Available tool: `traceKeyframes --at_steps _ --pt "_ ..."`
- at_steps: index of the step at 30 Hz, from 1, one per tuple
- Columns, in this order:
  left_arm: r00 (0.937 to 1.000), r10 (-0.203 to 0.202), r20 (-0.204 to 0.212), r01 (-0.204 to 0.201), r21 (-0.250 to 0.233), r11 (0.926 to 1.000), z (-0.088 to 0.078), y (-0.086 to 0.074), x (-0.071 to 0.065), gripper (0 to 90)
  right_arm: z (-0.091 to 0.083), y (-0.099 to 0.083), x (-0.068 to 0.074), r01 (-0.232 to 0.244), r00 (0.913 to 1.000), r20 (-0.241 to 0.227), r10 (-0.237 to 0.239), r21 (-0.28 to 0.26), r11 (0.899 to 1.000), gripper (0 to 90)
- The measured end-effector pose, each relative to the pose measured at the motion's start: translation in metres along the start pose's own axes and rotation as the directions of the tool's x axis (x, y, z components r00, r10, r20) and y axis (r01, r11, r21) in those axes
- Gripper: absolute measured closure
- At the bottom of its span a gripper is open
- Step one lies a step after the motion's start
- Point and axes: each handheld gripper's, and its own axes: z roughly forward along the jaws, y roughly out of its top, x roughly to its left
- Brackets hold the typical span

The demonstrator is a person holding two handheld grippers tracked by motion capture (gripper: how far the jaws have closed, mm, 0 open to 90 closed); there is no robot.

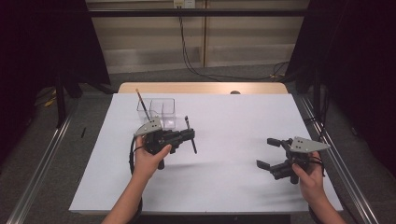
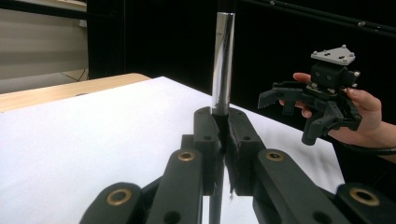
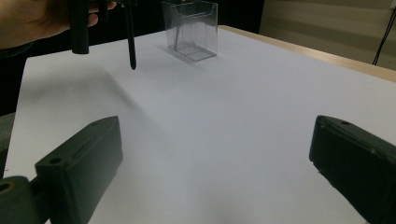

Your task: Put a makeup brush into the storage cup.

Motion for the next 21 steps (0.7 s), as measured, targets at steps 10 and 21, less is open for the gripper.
traceKeyframes --at_steps 10,21 --pt "0.9999 0.004 -0.012 -0.004 0.009 1.0000 -0.004 0.002 0.001 83.8 -0.014 -0.008 -0.004 -0.011 0.9997 0.024 0.011 -0.011 1.000 2.3" --pt "0.9995 -0.008 -0.030 0.009 0.015 0.9998 -0.008 0.004 0.005 83.8 -0.022 -0.015 -0.007 -0.005 0.9996 0.029 0.006 -0.006 1.000 2.3"
